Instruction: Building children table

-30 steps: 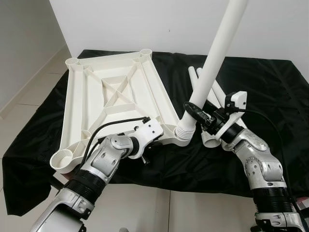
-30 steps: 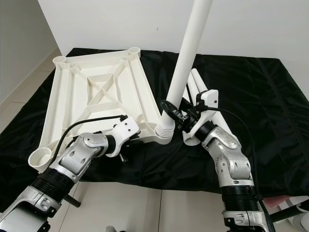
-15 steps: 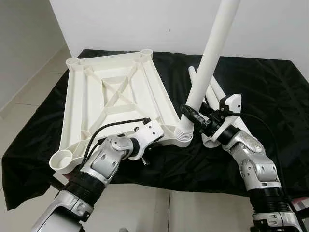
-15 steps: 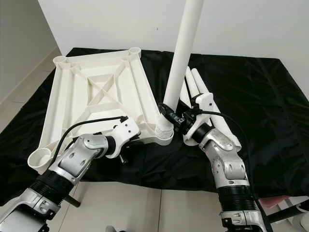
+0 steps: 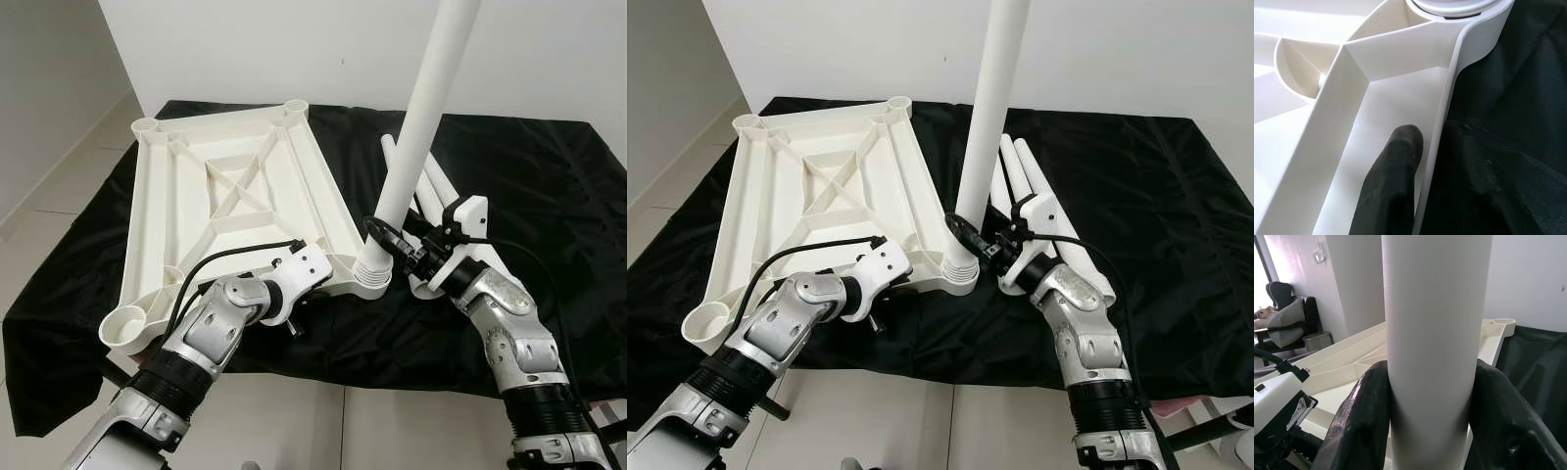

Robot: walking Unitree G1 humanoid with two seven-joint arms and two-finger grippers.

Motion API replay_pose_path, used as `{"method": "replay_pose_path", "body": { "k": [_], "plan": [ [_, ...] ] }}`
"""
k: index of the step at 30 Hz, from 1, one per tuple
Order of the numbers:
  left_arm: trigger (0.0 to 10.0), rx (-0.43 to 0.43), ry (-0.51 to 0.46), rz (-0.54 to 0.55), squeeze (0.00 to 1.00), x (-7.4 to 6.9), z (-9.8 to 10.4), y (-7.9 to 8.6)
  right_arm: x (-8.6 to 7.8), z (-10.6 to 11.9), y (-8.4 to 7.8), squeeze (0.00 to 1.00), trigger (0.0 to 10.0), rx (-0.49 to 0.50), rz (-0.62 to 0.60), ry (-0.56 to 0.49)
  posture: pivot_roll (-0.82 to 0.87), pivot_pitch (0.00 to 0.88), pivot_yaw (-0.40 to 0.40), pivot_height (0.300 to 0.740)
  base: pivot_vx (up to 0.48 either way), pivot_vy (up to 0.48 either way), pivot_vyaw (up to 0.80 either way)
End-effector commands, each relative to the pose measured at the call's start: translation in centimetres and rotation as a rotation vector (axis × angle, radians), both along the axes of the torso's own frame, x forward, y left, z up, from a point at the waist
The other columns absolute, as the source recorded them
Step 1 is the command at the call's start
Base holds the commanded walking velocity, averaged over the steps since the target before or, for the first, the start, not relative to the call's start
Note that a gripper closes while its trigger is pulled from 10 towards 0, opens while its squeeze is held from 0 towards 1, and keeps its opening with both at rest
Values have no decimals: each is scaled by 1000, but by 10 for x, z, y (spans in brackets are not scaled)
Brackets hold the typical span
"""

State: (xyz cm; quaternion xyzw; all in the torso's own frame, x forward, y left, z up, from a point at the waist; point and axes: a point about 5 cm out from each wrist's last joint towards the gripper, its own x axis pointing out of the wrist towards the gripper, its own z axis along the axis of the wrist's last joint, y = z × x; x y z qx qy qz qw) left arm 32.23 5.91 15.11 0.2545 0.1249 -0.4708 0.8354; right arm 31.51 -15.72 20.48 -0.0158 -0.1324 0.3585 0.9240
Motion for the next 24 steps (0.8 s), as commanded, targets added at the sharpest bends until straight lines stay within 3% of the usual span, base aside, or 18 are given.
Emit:
{"method": "replay_pose_path", "body": {
  "k": [1, 17, 24],
  "plan": [
    [10000, 2, 4, -57, 0, -6, 1, -5, -3, -21, 1, 0, 10000, -54, -3, 83, -121, 118, 57, 740, 0, 0, 0],
    [10000, 0, 4, -59, 0, -7, 3, -6, -8, -35, 6, 0, 10000, -130, 16, 87, -116, 123, 60, 740, 0, 0, 0],
    [10000, 1, 1, -58, 0, -7, 4, -5, -6, -38, 9, 0, 10000, -93, 23, 121, -112, 125, 62, 740, 0, 0, 0]
  ]
}}
